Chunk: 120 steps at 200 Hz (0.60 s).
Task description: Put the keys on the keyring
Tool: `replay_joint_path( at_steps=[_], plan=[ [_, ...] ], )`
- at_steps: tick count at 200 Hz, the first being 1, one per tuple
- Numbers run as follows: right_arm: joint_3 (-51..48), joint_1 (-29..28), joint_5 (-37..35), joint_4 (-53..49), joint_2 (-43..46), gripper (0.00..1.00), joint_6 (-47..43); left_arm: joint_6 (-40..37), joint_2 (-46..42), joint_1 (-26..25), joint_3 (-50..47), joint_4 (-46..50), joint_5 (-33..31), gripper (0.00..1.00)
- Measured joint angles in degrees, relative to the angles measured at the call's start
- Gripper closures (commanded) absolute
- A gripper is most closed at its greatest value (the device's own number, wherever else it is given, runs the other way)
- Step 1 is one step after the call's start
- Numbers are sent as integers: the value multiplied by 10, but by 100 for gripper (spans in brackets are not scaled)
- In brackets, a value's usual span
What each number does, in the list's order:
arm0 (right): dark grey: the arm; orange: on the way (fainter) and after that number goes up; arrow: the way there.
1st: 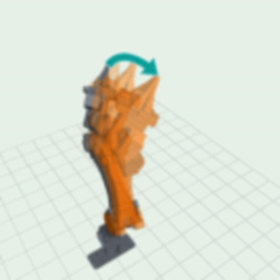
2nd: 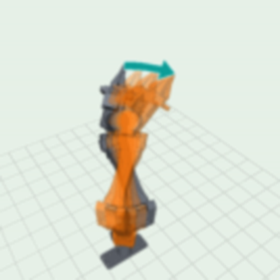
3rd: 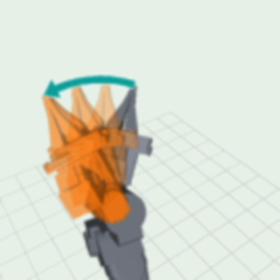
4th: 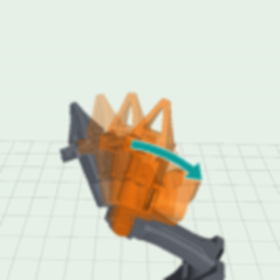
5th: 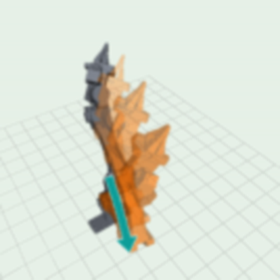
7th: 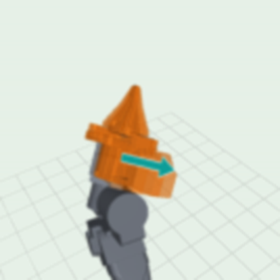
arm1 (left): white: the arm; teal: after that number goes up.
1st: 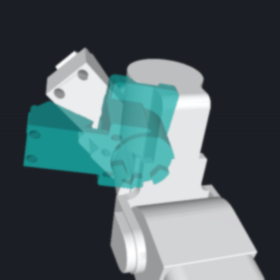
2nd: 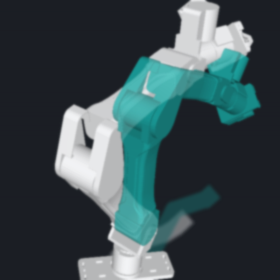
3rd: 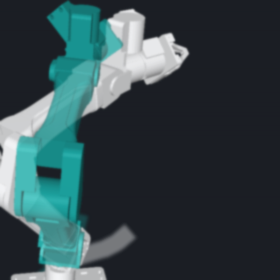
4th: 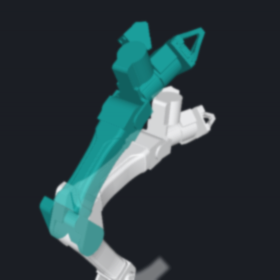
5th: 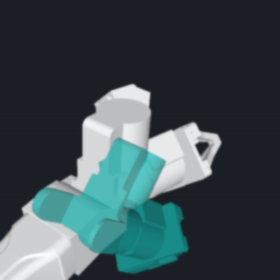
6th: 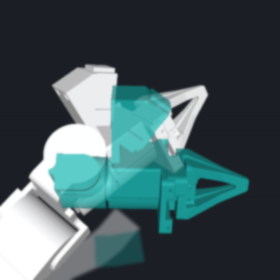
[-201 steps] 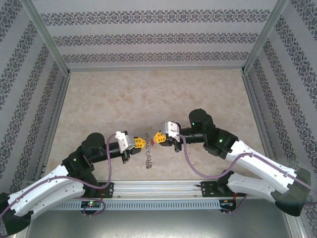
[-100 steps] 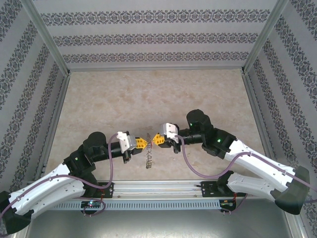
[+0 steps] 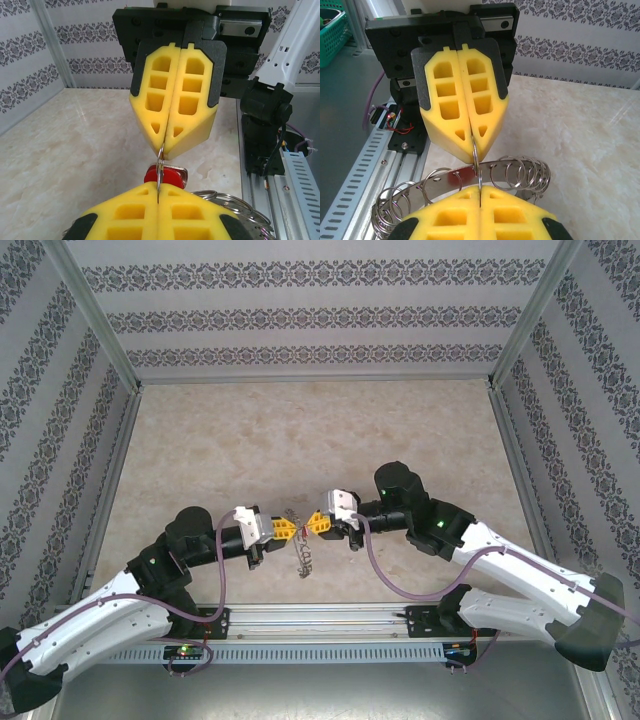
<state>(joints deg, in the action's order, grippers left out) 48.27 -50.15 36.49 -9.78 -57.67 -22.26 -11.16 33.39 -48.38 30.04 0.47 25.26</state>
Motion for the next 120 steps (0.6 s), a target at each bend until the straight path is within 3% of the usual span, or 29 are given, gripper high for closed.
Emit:
replay_joint_path(
  at_steps=[120],
  plan=[
    [8, -14, 0, -7, 13, 100, 1, -3, 0, 0, 0, 0, -3, 100]
  ],
)
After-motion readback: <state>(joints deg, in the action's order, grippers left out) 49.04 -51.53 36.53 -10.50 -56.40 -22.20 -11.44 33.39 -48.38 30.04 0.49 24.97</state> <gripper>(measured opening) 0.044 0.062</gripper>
